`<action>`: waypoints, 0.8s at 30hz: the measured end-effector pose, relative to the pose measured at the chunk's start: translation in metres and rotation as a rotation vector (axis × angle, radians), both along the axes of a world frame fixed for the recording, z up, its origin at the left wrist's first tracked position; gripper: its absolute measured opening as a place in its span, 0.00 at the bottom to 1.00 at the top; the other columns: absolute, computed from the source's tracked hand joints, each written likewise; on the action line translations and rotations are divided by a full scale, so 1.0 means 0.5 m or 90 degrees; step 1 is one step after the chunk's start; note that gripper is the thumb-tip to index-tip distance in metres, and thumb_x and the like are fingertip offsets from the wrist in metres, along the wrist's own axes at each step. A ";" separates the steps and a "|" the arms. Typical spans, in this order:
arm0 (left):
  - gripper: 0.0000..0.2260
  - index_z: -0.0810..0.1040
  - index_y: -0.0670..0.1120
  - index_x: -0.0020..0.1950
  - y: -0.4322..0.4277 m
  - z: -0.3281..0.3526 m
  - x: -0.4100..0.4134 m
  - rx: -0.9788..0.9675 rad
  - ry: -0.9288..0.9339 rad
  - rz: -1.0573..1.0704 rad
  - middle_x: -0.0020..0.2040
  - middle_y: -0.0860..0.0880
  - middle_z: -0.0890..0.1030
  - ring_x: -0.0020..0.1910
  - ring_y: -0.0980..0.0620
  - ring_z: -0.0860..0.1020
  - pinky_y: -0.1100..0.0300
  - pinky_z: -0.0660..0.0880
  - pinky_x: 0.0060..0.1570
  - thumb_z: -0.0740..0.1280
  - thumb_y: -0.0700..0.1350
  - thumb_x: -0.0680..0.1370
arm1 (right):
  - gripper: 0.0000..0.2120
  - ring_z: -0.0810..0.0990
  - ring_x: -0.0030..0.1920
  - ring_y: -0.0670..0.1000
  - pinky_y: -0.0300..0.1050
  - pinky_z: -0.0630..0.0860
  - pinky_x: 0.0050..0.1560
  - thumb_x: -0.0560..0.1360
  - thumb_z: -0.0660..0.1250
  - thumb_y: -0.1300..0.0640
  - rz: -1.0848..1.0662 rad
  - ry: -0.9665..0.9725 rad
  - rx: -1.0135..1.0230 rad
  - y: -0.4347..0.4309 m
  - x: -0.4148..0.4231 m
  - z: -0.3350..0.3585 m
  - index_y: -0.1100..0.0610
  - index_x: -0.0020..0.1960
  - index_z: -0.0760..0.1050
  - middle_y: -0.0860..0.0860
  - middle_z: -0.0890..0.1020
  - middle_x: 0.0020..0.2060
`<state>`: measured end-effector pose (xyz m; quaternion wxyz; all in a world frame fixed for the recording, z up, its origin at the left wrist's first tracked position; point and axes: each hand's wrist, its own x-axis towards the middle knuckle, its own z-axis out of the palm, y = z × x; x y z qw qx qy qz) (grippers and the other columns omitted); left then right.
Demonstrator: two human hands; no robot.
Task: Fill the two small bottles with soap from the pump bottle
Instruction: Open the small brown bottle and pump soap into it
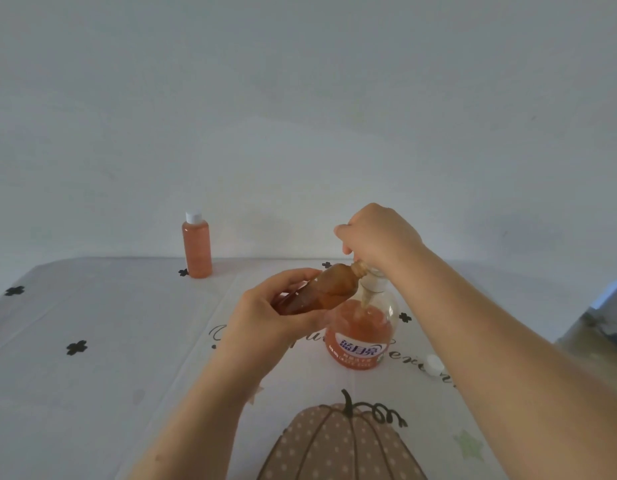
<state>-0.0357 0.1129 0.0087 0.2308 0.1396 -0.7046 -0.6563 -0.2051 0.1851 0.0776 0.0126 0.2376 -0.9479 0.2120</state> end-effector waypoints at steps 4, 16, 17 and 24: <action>0.19 0.83 0.55 0.53 0.003 0.004 0.003 0.001 0.003 -0.005 0.44 0.53 0.86 0.45 0.46 0.83 0.55 0.80 0.43 0.78 0.38 0.67 | 0.13 0.84 0.46 0.57 0.44 0.73 0.40 0.75 0.61 0.55 -0.003 -0.007 -0.001 0.002 0.004 0.006 0.59 0.48 0.83 0.54 0.86 0.43; 0.19 0.84 0.53 0.53 0.007 0.014 0.008 0.037 0.020 -0.012 0.42 0.55 0.86 0.38 0.59 0.83 0.71 0.75 0.35 0.77 0.34 0.67 | 0.12 0.70 0.30 0.53 0.40 0.62 0.31 0.76 0.60 0.58 -0.006 0.074 0.037 0.009 0.024 0.042 0.55 0.34 0.67 0.50 0.75 0.31; 0.19 0.84 0.53 0.52 0.007 0.012 0.008 0.042 0.023 -0.010 0.42 0.55 0.86 0.39 0.58 0.83 0.71 0.75 0.36 0.77 0.34 0.67 | 0.13 0.69 0.29 0.53 0.40 0.62 0.31 0.76 0.60 0.58 -0.011 0.071 0.040 0.009 0.023 0.041 0.55 0.33 0.66 0.50 0.73 0.30; 0.19 0.84 0.52 0.53 0.003 0.010 0.007 0.037 0.033 -0.007 0.44 0.53 0.86 0.43 0.55 0.84 0.68 0.77 0.40 0.77 0.34 0.67 | 0.07 0.75 0.33 0.55 0.40 0.65 0.32 0.74 0.62 0.60 -0.013 0.031 0.031 0.008 0.022 0.040 0.56 0.37 0.72 0.52 0.78 0.34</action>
